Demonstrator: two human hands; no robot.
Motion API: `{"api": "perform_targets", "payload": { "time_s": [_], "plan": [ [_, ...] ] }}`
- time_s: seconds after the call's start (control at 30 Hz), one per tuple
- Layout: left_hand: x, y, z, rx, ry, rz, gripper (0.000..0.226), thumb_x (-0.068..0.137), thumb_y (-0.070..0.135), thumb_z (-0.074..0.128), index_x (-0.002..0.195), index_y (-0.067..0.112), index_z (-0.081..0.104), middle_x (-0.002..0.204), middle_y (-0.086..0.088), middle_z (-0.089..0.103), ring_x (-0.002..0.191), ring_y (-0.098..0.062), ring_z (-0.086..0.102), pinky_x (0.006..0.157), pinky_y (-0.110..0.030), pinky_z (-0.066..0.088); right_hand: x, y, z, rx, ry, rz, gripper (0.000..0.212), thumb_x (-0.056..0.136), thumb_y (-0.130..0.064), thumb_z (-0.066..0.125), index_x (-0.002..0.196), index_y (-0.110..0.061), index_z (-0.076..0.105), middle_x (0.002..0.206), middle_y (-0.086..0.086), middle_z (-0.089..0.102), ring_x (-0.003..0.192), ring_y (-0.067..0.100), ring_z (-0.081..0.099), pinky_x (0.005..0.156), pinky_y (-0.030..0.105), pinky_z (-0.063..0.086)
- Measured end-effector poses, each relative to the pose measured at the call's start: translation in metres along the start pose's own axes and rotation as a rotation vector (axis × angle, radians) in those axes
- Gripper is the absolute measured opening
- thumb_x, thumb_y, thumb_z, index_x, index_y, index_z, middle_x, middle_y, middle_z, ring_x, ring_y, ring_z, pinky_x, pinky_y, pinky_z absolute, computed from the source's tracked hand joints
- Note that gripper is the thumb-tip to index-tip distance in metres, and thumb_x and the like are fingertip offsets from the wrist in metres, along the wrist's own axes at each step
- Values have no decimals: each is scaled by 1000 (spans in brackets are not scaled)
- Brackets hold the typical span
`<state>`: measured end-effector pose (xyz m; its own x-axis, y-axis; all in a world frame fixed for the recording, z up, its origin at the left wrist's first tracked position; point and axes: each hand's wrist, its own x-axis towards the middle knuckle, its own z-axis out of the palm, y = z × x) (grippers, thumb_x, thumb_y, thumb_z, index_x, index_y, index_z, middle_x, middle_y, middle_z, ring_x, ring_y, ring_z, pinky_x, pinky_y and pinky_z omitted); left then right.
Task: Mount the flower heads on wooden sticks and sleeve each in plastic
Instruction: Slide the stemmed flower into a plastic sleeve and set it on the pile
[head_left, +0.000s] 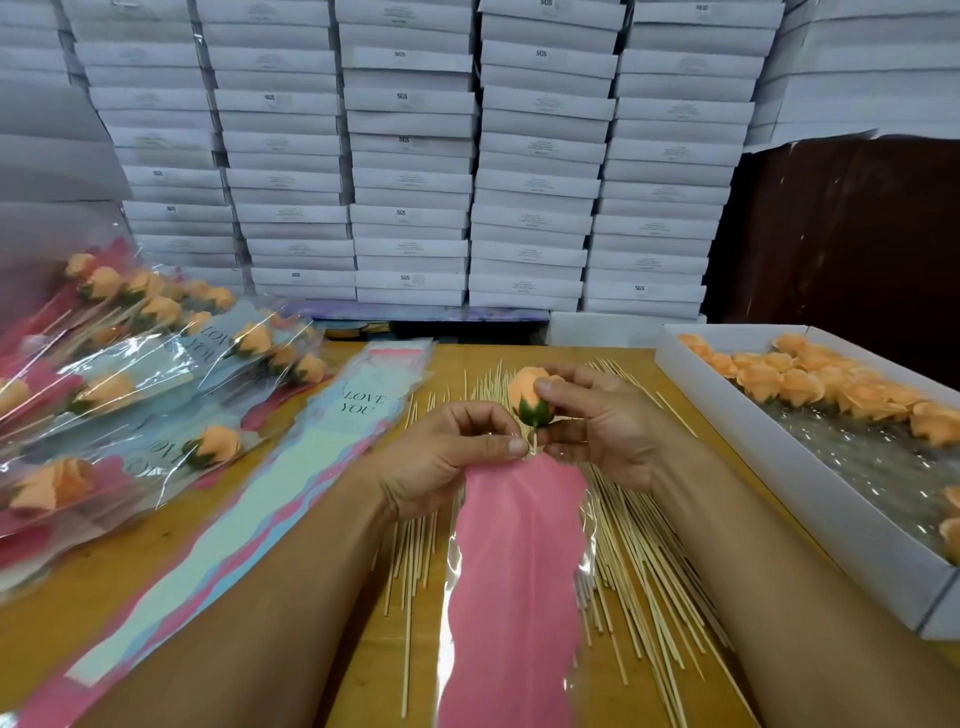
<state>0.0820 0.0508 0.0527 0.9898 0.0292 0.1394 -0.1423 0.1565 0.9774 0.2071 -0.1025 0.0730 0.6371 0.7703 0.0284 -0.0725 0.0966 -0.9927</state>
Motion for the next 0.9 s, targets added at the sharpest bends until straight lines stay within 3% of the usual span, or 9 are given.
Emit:
{"api": "perform_targets", "payload": {
  "time_s": [0.17, 0.33, 0.43, 0.53, 0.7, 0.8, 0.9],
  "plan": [
    [1, -2, 0, 9, 39, 25, 10, 78, 4, 72, 73, 13, 70, 75, -4, 65, 66, -12, 63, 64, -23, 54, -1, 2, 3, -86, 36, 6, 31, 87, -22, 77, 116, -19, 65, 86, 4, 72, 55, 18, 63, 50, 25, 50],
    [4, -2, -2, 26, 99, 57, 11, 76, 7, 75, 71, 16, 71, 75, -3, 65, 66, -12, 62, 63, -22, 53, -1, 3, 7, -209, 22, -61, 6, 95, -29, 69, 92, -24, 70, 70, -7, 66, 51, 9, 53, 47, 21, 42],
    [5, -2, -3, 13, 137, 85, 12, 76, 8, 78, 71, 17, 71, 76, -3, 66, 68, -12, 63, 64, -22, 53, -2, 3, 12, -255, 25, -88, 20, 97, -38, 64, 86, -23, 71, 69, -9, 65, 56, 5, 57, 49, 18, 45],
    [5, -2, -4, -2, 170, 108, 12, 73, 14, 82, 75, 15, 70, 78, -3, 67, 70, -12, 63, 66, -23, 53, -2, 3, 15, -293, 55, -106, 42, 95, -48, 61, 97, -8, 73, 78, 2, 61, 70, 15, 55, 59, 24, 46],
    [6, -2, -3, 13, 200, 128, 11, 73, 17, 81, 72, 19, 71, 76, 0, 66, 69, -11, 63, 65, -24, 53, -4, 3, 17, -300, 43, -103, 36, 96, -54, 56, 73, -35, 75, 61, -15, 59, 57, 2, 54, 62, 25, 43],
    [6, -2, -2, 15, 205, 140, 11, 73, 18, 81, 71, 18, 70, 73, 1, 65, 66, -11, 62, 61, -23, 53, -2, 4, 17, -288, 44, -60, 36, 91, -58, 60, 77, -26, 73, 63, -14, 62, 59, 2, 58, 63, 26, 45],
    [6, -2, 0, 39, 232, 156, 11, 73, 18, 80, 70, 19, 69, 71, 1, 62, 63, -10, 60, 60, -22, 51, -4, 3, 17, -260, 1, -7, 46, 70, -70, 69, 75, -24, 72, 69, -10, 66, 62, 3, 61, 61, 27, 46]
  ]
}}
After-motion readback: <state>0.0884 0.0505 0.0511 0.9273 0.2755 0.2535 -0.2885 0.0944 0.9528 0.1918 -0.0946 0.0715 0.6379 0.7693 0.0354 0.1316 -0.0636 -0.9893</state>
